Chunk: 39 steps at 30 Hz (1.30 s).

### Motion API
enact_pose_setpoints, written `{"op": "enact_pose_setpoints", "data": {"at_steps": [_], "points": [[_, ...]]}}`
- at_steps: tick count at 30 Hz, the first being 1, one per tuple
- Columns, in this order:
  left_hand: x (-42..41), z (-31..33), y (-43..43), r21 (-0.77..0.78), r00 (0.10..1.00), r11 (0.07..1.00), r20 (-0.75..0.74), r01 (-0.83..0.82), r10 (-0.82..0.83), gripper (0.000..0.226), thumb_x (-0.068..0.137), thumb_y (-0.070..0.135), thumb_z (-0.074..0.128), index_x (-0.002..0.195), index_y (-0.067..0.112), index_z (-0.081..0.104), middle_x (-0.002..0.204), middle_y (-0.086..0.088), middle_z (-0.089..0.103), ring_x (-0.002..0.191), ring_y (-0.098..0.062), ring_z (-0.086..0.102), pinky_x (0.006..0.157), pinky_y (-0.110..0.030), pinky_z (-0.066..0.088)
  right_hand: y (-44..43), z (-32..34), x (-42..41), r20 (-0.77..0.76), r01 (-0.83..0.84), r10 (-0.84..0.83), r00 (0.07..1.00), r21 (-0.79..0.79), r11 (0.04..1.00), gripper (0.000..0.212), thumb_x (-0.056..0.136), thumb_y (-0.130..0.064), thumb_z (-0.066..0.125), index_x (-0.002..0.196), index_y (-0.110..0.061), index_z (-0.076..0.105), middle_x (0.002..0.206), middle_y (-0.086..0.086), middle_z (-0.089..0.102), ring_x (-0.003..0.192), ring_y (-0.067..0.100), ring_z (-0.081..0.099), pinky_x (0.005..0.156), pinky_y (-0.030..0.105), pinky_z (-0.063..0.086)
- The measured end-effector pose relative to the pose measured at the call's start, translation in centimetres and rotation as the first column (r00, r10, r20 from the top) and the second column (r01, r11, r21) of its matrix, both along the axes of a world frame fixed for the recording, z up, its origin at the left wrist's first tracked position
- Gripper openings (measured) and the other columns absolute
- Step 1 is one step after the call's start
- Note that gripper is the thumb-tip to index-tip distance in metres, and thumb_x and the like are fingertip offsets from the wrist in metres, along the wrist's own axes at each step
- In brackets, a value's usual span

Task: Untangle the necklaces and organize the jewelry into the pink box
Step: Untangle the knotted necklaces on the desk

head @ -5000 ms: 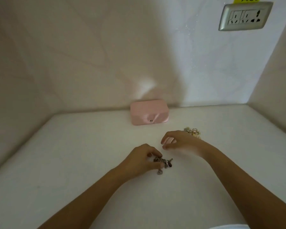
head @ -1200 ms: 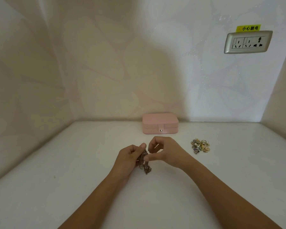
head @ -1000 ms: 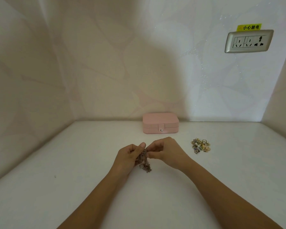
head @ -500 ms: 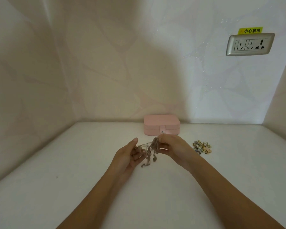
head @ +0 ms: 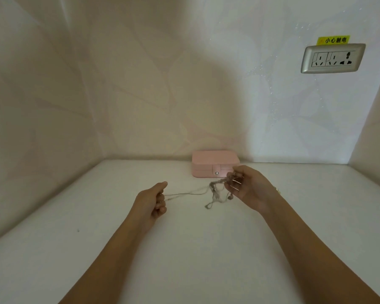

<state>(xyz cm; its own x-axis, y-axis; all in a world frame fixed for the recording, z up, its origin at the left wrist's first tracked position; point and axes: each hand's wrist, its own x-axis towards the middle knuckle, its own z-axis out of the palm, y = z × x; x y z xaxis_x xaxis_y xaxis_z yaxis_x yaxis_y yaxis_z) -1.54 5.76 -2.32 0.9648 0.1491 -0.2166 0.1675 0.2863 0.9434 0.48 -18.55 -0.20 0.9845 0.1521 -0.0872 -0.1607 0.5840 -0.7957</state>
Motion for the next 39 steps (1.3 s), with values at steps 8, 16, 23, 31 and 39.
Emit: {"op": "enact_pose_setpoints", "data": {"at_steps": [8, 16, 23, 31, 39], "points": [[0.6, -1.1, 5.0, 0.82, 0.964, 0.52, 0.132, -0.237, 0.232, 0.03, 0.086, 0.019, 0.063, 0.062, 0.007, 0.049, 0.058, -0.007, 0.047, 0.049, -0.019, 0.042, 0.051, -0.027, 0.03, -0.5, -0.5, 0.0, -0.085, -0.075, 0.055, 0.995, -0.254, 0.964, 0.031, 0.094, -0.022, 0.055, 0.066, -0.016, 0.043, 0.046, -0.006, 0.036, 0.036, 0.006, 0.027, 0.036, 0.016, 0.028], [0.2, -1.4, 5.8, 0.965, 0.968, 0.263, -0.04, -0.027, 0.246, 0.021, 0.081, 0.022, 0.065, 0.072, 0.005, 0.059, 0.067, -0.004, 0.056, 0.06, -0.018, 0.053, 0.049, -0.023, 0.032, 0.3, -0.3, -0.8, 0.037, -0.152, 0.178, 0.983, -0.37, 0.916, 0.021, 0.086, -0.029, 0.061, 0.076, -0.011, 0.055, 0.051, -0.004, 0.04, 0.037, 0.004, 0.023, 0.037, 0.015, 0.02], [-0.9, -0.6, -0.2, 0.738, 0.931, 0.675, 0.248, -0.004, -0.267, 0.012, 0.085, 0.014, 0.069, 0.096, 0.021, 0.069, 0.092, 0.009, 0.068, 0.078, -0.006, 0.063, 0.069, -0.012, 0.045, 0.8, -0.4, -1.2, 0.095, -0.268, 0.339, 0.936, -0.433, 0.861, 0.022, 0.08, -0.028, 0.061, 0.09, -0.009, 0.062, 0.058, -0.004, 0.043, 0.04, 0.002, 0.022, 0.039, 0.014, 0.019], [-2.1, -1.6, -5.2, 0.341, 0.83, 0.851, 0.261, 0.399, -0.494, 0.012, 0.087, 0.007, 0.064, 0.098, 0.004, 0.068, 0.089, -0.009, 0.072, 0.087, -0.02, 0.069, 0.087, -0.025, 0.053, 1.6, -0.3, -1.6, 0.117, -0.395, 0.474, 0.873, -0.4, 0.827, 0.02, 0.087, -0.021, 0.053, 0.102, -0.01, 0.06, 0.06, -0.005, 0.049, 0.036, 0.0, 0.025, 0.038, 0.013, 0.023], [-1.7, -1.1, -4.5, 0.21, 0.937, 0.954, 0.23, 0.216, -0.263, 0.009, 0.085, 0.012, 0.068, 0.079, 0.005, 0.068, 0.066, -0.005, 0.063, 0.059, -0.015, 0.061, 0.063, -0.023, 0.054, 1.1, -0.5, -0.6, -0.018, -0.248, 0.259, 0.966, -0.354, 0.902, 0.009, 0.093, -0.007, 0.056, 0.091, -0.011, 0.065, 0.084, 0.0, 0.061, 0.039, 0.001, 0.03, 0.037, 0.01, 0.027]]}}
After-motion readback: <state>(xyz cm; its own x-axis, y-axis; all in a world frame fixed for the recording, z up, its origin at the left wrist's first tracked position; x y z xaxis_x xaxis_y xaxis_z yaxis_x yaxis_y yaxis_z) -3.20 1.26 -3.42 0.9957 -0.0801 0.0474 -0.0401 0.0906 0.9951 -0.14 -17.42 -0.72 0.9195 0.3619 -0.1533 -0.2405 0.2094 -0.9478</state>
